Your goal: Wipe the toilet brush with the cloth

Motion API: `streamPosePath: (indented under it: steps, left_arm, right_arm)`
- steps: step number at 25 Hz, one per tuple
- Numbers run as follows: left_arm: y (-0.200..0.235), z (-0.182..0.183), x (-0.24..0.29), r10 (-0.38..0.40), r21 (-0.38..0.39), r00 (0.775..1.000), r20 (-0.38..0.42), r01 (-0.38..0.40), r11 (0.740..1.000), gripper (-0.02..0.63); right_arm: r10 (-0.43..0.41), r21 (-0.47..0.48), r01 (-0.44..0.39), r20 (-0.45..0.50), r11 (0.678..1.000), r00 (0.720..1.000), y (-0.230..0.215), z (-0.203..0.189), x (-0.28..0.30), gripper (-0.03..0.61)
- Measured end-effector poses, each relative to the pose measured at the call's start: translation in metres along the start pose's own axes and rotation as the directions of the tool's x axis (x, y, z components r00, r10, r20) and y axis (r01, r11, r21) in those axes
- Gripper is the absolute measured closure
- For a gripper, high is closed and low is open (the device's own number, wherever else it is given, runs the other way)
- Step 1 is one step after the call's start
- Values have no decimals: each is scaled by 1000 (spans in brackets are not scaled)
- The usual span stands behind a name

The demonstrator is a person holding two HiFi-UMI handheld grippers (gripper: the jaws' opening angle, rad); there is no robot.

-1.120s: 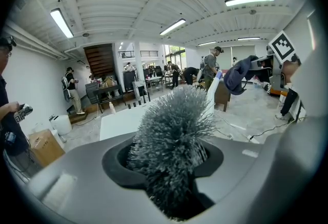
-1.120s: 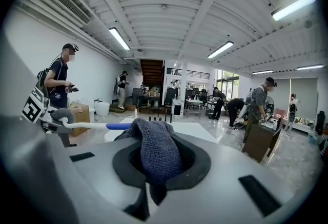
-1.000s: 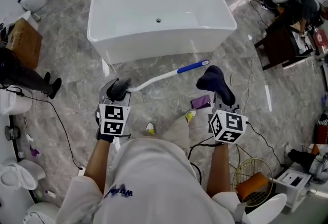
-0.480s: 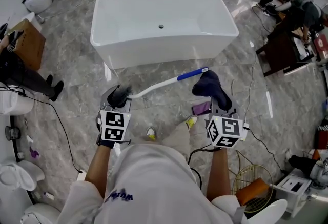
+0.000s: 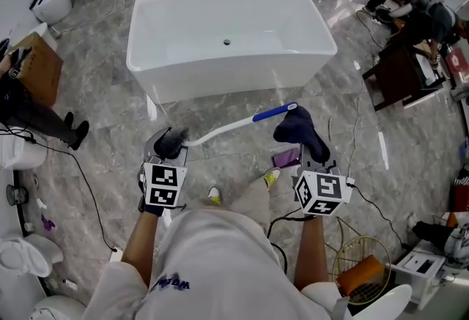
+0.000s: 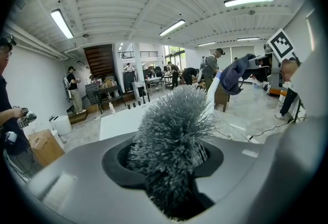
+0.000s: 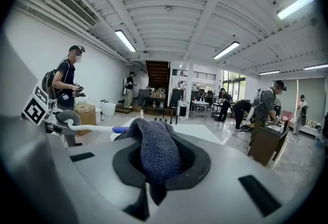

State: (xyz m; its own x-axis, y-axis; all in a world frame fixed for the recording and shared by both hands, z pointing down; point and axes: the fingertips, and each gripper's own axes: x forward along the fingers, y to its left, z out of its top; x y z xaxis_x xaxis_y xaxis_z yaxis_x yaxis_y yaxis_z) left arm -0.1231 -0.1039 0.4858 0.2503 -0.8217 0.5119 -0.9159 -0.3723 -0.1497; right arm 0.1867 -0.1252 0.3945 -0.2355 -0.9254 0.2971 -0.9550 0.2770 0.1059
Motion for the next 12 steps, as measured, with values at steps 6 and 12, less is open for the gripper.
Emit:
streamPosePath:
  steps: [6,12]
  left_arm:
    - [1,0,0,3,-1,1000,1,-3,1000,431]
    - [-7,1,2,-5,-1,1000,-1,5,1000,431]
  right_arm:
    - [0,6,0,2,1000,1000,-1,-1,0,549]
    - [-3,10,3,2,1000,1000,-7,-2,-2,549]
